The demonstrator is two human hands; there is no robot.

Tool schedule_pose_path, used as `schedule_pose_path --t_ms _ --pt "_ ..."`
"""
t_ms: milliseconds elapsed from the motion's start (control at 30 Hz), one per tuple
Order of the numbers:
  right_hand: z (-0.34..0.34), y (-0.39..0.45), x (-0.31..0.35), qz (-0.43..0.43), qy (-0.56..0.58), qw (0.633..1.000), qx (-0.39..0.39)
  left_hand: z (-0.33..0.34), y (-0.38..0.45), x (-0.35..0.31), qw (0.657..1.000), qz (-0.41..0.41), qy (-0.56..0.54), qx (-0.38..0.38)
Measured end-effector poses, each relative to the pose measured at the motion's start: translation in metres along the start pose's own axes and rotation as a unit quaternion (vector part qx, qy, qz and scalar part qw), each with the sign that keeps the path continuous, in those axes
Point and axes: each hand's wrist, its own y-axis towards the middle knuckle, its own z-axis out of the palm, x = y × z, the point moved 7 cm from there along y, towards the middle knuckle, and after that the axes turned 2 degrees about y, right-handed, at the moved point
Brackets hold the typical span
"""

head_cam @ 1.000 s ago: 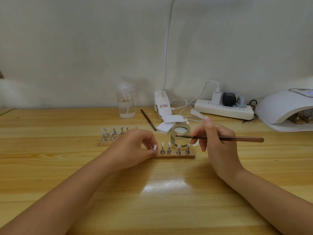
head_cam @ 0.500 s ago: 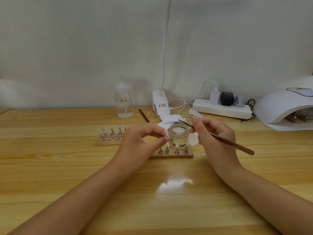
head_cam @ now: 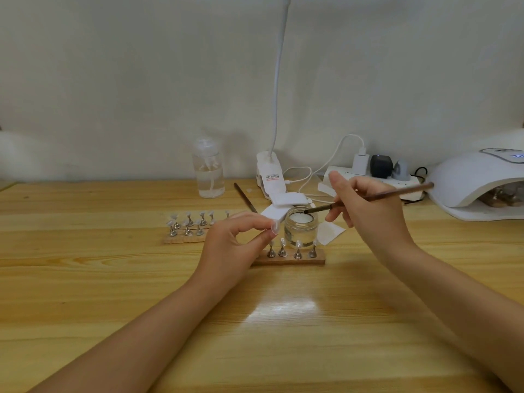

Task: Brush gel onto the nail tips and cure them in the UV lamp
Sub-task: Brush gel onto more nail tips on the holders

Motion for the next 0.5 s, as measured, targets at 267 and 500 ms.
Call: schedule_pose_path --t_ms 267,500 --pt "0.024 0.036 0.007 -0.027 -0.176 0.979 0.101 -0.002 0.001 0.003 1.0 0.001 -0.004 -0.017" --pt "0.048 0.038 -0.006 0.0 -0.287 0.942 0.173 -0.003 0.0 0.002 1.0 0.007 -0.006 -0.019"
